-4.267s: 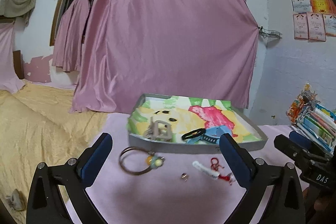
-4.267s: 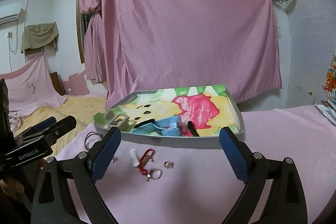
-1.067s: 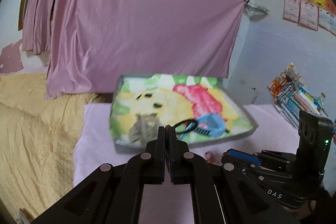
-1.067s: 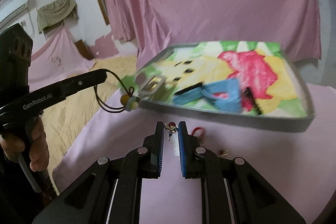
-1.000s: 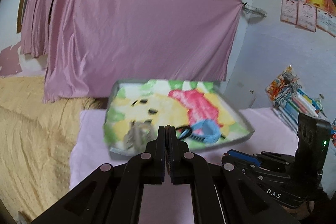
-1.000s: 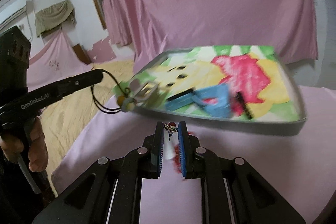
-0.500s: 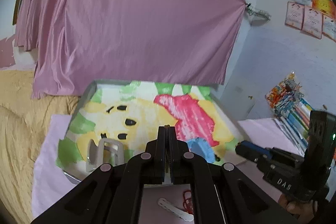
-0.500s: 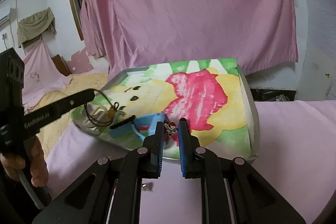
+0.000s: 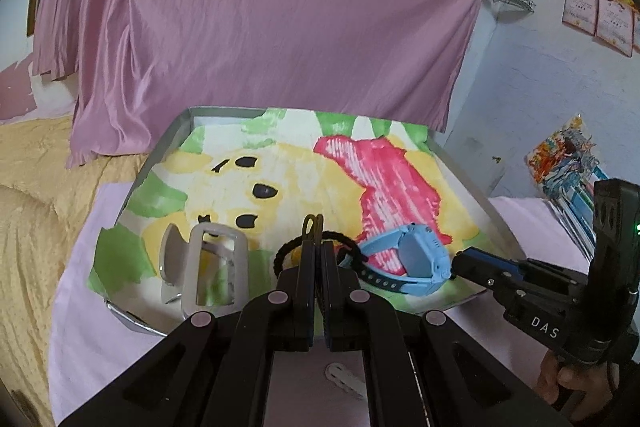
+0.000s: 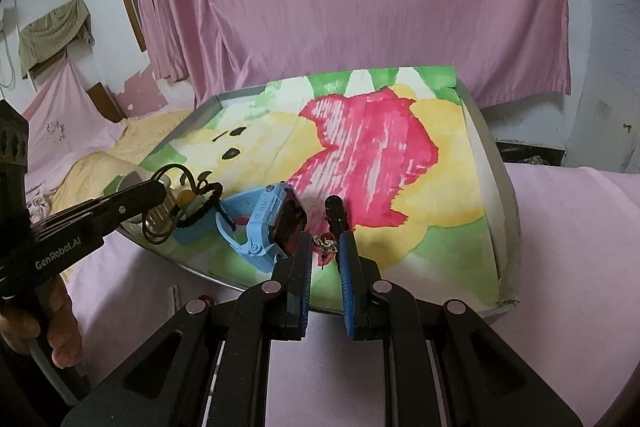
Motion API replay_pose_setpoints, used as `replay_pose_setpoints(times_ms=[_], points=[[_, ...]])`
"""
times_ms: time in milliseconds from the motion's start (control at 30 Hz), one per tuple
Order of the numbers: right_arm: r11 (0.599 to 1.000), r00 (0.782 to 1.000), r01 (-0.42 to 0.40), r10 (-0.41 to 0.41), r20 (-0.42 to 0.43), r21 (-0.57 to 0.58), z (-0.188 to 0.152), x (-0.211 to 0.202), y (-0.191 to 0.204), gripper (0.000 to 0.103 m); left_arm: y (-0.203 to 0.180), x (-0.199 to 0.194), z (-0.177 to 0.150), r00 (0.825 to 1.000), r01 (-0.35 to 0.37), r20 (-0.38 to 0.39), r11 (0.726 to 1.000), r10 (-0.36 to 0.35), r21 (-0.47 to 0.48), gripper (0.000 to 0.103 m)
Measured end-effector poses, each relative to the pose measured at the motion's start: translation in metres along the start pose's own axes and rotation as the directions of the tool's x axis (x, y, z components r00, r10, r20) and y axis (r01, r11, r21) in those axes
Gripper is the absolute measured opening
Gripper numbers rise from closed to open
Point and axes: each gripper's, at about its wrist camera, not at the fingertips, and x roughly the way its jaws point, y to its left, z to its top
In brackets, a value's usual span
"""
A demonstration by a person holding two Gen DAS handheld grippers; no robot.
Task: Organize jewelry
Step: 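Carry the bead elastic and earring into the grey tray and release both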
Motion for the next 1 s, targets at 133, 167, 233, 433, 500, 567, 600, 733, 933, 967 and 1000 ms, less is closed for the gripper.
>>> replay_pose_setpoints(times_ms=[133, 167, 233, 433, 500, 567, 600, 733, 933, 967, 1000], points=[[1.000, 1.000, 0.004, -0.004, -0.008, -0.004, 0.000, 0.002, 0.001, 0.012, 0.001, 0.000, -0.003, 1.000, -0.014, -0.004, 1.000, 0.014, -0.001, 0.003], [1.000, 1.000, 0.003, -0.003, -0.009, -0.003, 0.001, 0.002, 0.001, 0.012, 0.001, 0.000, -0.004, 1.000, -0.023, -0.007, 1.000, 0.023, -0.001, 0.003], [1.000, 1.000, 0.001, -0.001, -0.009, -0.001, 0.001, 0.002, 0.001, 0.014, 0.002, 0.000, -0.005, 0.999, -0.033, -0.014, 0.999, 0.033, -0.004, 0.004], [1.000, 1.000, 0.013, -0.013, 0.009, 0.003, -0.002, -0.003, -0.001, 0.026, 0.004, -0.005, -0.008, 0.999, -0.041, -0.011, 0.999, 0.041, -0.010, 0.012], [1.000, 1.000, 0.020, -0.020, 0.018, 0.004, -0.004, -0.006, 0.000, 0.028, 0.005, -0.008, -0.009, 0.999, -0.036, 0.000, 0.999, 0.036, -0.018, 0.036], [1.000, 0.999, 0.022, -0.022, 0.029, 0.008, -0.005, -0.010, -0.001, 0.028, 0.007, -0.015, -0.010, 0.999, -0.024, 0.032, 0.999, 0.025, -0.032, 0.052], [1.000, 0.999, 0.023, -0.024, 0.036, 0.012, -0.006, -0.012, -0.001, 0.028, 0.008, -0.019, -0.011, 0.998, -0.020, 0.050, 0.999, 0.021, -0.034, 0.053], [0.999, 0.997, 0.030, -0.031, 0.076, 0.023, -0.009, -0.025, 0.000, 0.041, 0.007, -0.031, -0.012, 0.996, -0.033, 0.080, 0.999, 0.035, -0.029, 0.055], [0.999, 0.986, 0.041, -0.044, 0.163, 0.025, -0.018, -0.052, 0.006, 0.057, 0.010, -0.056, -0.021, 0.987, -0.058, 0.145, 0.997, 0.064, -0.044, 0.080], [0.999, 0.982, 0.039, -0.044, 0.181, 0.028, -0.020, -0.057, 0.006, 0.060, 0.011, -0.060, -0.023, 0.986, -0.063, 0.155, 0.997, 0.070, -0.048, 0.085], [0.999, 0.978, 0.039, -0.045, 0.203, 0.031, -0.022, -0.063, 0.007, 0.066, 0.012, -0.064, -0.025, 0.984, -0.066, 0.164, 0.997, 0.074, -0.051, 0.090]])
